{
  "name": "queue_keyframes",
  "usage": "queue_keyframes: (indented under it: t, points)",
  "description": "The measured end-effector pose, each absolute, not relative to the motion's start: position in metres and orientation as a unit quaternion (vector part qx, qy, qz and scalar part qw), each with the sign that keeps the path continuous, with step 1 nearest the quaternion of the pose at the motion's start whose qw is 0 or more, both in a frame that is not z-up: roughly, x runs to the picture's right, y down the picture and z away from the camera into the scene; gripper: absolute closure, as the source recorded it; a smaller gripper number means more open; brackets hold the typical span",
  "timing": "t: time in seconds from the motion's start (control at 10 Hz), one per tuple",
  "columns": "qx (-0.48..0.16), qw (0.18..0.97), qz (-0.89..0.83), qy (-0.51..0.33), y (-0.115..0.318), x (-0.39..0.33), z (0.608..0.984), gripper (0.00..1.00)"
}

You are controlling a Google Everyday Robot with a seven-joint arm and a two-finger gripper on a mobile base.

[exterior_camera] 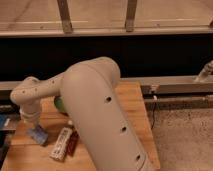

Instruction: Wipe the white sponge on the table

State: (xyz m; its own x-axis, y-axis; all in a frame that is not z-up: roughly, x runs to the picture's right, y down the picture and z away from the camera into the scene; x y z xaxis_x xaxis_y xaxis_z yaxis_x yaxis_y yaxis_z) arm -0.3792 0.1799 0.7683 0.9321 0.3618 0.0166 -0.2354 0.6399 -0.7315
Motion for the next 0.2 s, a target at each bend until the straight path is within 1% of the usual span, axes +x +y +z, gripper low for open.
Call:
queue_keyframes:
  t: [0.1, 0.2]
  points:
    - [-0.390, 0.900, 0.171, -0.091, 0.1717, -0.3793, 0.7738, 0.73]
    - [-0.388, 0.899, 0.178, -0.095, 0.1659, -0.3768, 0.7771, 0.63]
